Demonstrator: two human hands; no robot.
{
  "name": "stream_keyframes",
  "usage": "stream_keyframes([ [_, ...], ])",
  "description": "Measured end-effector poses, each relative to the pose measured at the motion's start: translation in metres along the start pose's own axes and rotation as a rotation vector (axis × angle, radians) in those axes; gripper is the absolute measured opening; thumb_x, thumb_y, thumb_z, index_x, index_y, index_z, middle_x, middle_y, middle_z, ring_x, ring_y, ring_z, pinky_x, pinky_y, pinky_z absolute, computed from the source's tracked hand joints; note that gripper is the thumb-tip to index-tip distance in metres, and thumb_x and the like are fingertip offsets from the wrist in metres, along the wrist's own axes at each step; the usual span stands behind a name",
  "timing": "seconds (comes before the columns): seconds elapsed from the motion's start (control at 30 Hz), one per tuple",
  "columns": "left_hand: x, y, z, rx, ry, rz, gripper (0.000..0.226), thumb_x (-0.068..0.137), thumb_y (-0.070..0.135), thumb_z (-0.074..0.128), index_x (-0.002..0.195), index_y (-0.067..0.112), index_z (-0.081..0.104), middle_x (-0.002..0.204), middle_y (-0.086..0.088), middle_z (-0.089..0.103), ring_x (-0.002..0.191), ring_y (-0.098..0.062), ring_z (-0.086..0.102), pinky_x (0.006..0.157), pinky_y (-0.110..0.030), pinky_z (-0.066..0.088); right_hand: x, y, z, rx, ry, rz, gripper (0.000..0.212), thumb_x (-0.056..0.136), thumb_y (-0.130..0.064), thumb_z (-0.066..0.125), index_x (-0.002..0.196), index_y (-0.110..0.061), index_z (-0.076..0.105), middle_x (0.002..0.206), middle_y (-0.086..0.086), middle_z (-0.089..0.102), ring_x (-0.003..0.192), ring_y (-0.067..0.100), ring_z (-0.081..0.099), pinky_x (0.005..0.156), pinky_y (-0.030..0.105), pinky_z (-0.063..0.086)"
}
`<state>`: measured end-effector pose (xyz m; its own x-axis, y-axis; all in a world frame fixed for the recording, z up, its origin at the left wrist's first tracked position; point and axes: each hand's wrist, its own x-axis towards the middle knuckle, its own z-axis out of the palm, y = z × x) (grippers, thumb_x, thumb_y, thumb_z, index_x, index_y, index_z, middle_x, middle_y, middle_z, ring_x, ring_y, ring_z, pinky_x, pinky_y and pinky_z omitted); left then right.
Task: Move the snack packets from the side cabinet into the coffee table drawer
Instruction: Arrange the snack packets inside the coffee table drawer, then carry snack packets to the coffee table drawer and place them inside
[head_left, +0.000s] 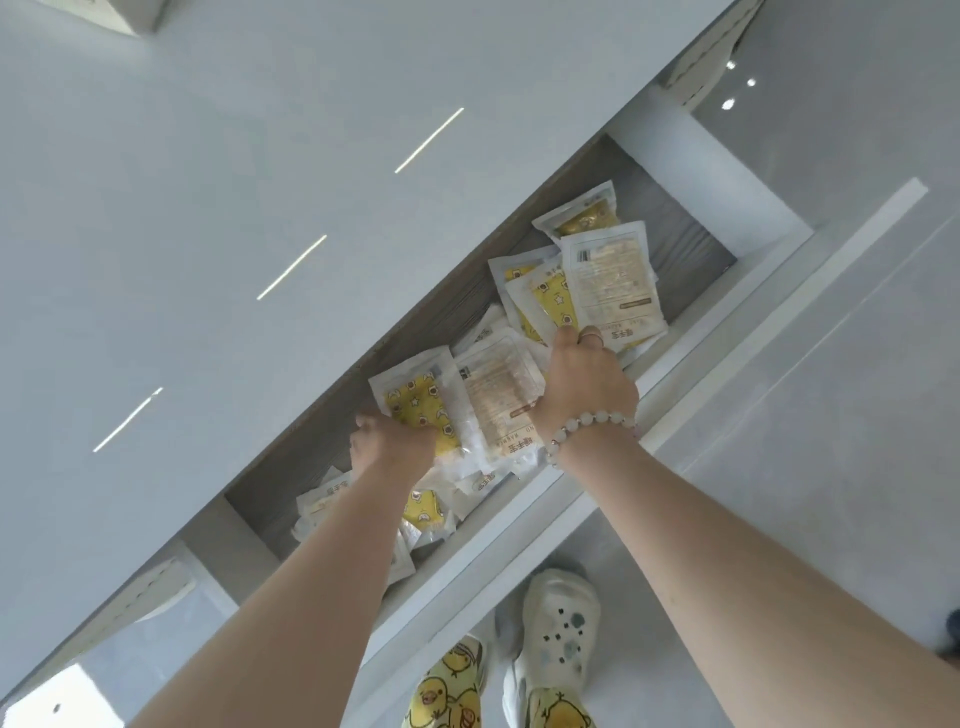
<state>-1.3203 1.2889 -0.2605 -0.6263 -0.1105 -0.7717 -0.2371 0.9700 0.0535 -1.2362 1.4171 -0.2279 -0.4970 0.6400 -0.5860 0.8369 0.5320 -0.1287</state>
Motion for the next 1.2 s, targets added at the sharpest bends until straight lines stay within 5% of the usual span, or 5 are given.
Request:
stream_keyframes([
  [0.13,-0.031,0.003,-0.005,0.226,-0.005,0.119,0.061,0.091,0.024,0.053,0.141,0.001,0.027,0.140,-0.019,0.036,0.129,-0.032,0.039,0.105,-0.038,0.035,-0.014,0.006,-0.021,0.000,0.039,-0.123,0.044,0.087,-0.008,0.059,0.128,-0.008,0.045,0.127,0.011,0.046,0.112,0.024,0.051,0.073,0.029,0.045],
  [0.47,-0.163,-0.003,-0.113,0.095,0.026,0.403,0.049,0.090,0.019,0.048,0.137,0.017,0.039,0.132,-0.004,0.049,0.111,-0.023,0.054,0.088,-0.034,0.048,-0.127,0.003,-0.132,-0.102,0.109,-0.339,0.036,0.098,-0.027,0.039,0.131,-0.013,0.039,0.134,0.005,0.044,0.117,0.019,0.045,0.088,0.028,0.044],
  [0.6,-0.230,-0.031,-0.182,0.225,0.159,0.465,0.047,0.093,0.022,0.045,0.139,0.019,0.036,0.134,-0.002,0.046,0.122,-0.020,0.046,0.099,-0.032,0.037,-0.196,-0.021,-0.186,-0.183,0.119,-0.461,0.038,0.100,-0.031,0.032,0.133,-0.013,0.038,0.137,0.005,0.042,0.122,0.020,0.042,0.098,0.029,0.040],
  [0.9,-0.337,-0.125,-0.321,0.210,0.406,0.474,0.041,0.094,0.024,0.044,0.136,0.022,0.042,0.134,0.000,0.048,0.126,-0.021,0.044,0.102,-0.033,0.034,-0.329,-0.136,-0.292,-0.325,0.302,-0.817,0.038,0.101,-0.028,0.027,0.132,-0.013,0.043,0.135,0.009,0.044,0.122,0.025,0.042,0.097,0.036,0.039],
  [1.2,-0.382,-0.287,-0.378,0.131,0.577,0.343,0.038,0.097,0.031,0.038,0.134,0.023,0.044,0.129,0.001,0.052,0.122,-0.019,0.047,0.101,-0.033,0.032,-0.460,-0.245,-0.279,-0.464,0.282,-1.040,0.040,0.100,-0.027,0.027,0.135,-0.013,0.039,0.137,0.009,0.040,0.123,0.025,0.040,0.097,0.035,0.039],
])
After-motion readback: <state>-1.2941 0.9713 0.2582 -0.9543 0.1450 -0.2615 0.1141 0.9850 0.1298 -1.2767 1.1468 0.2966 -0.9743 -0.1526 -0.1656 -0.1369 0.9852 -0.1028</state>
